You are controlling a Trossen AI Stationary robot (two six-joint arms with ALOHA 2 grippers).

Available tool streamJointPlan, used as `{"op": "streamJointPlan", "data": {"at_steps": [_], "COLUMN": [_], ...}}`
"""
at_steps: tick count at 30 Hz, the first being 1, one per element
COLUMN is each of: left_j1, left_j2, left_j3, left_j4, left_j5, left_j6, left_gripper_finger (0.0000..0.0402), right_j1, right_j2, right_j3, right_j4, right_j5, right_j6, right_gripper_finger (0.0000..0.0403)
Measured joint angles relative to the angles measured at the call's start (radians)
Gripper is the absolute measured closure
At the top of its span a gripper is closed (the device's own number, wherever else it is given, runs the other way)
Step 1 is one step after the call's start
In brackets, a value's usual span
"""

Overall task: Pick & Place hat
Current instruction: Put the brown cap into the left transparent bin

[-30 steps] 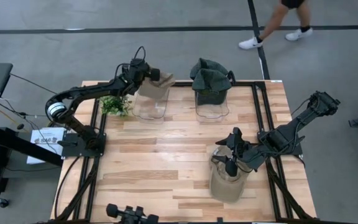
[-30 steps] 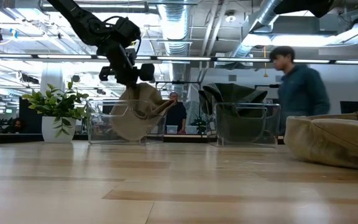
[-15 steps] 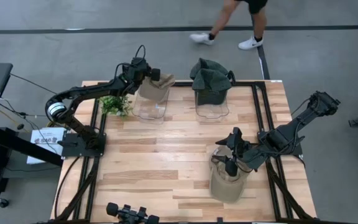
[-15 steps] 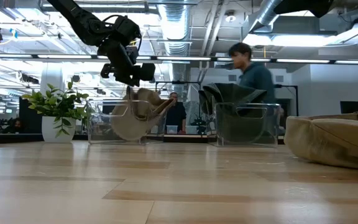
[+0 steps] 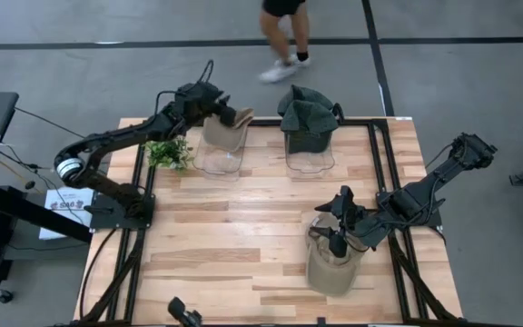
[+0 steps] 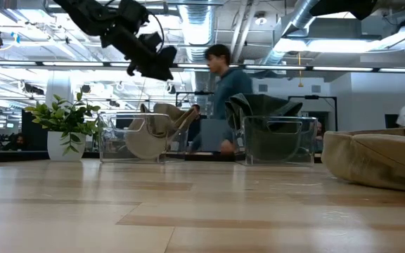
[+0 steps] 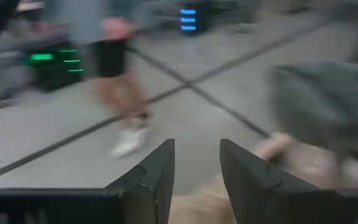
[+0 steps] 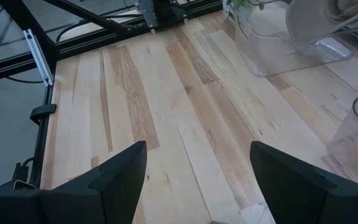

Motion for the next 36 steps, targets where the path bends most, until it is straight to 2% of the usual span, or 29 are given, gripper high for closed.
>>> {"op": "streamJointPlan", "data": {"at_steps": [5, 7, 10, 13, 18, 23, 28, 36], "left_j1": [0.000, -0.001, -0.001, 0.000, 0.000, 0.000, 0.000, 0.000], "left_j2": [-0.036, -0.036, -0.022, -0.002, 0.032, 0.098, 0.142, 0.135], "left_j3": [0.000, 0.000, 0.000, -0.002, -0.001, -0.001, -0.001, 0.000], "left_j4": [-0.132, -0.213, -0.329, -0.417, -0.411, -0.390, -0.312, -0.133], "left_j5": [0.246, 0.288, 0.297, 0.269, 0.246, 0.099, -0.030, -0.064], "left_j6": [0.005, 0.011, 0.011, 0.012, 0.017, 0.031, 0.049, 0.023], "left_gripper_finger": [0.0294, 0.0301, 0.0311, 0.0320, 0.0336, 0.0352, 0.0370, 0.0392], "right_j1": [0.000, 0.000, 0.000, 0.000, 0.000, 0.000, 0.000, -0.001], "right_j2": [0.000, 0.000, 0.000, 0.000, 0.000, 0.000, 0.000, 0.000], "right_j3": [0.000, 0.000, 0.000, 0.000, 0.000, 0.000, 0.000, 0.000], "right_j4": [0.000, 0.000, 0.000, 0.001, 0.001, 0.001, 0.001, 0.001], "right_j5": [-0.002, -0.004, -0.004, -0.004, -0.004, -0.004, -0.004, 0.000], "right_j6": [0.000, 0.000, 0.000, 0.000, 0.000, 0.000, 0.000, -0.019], "right_gripper_finger": [0.0127, 0.0127, 0.0127, 0.0127, 0.0127, 0.0127, 0.0127, 0.0127]}}
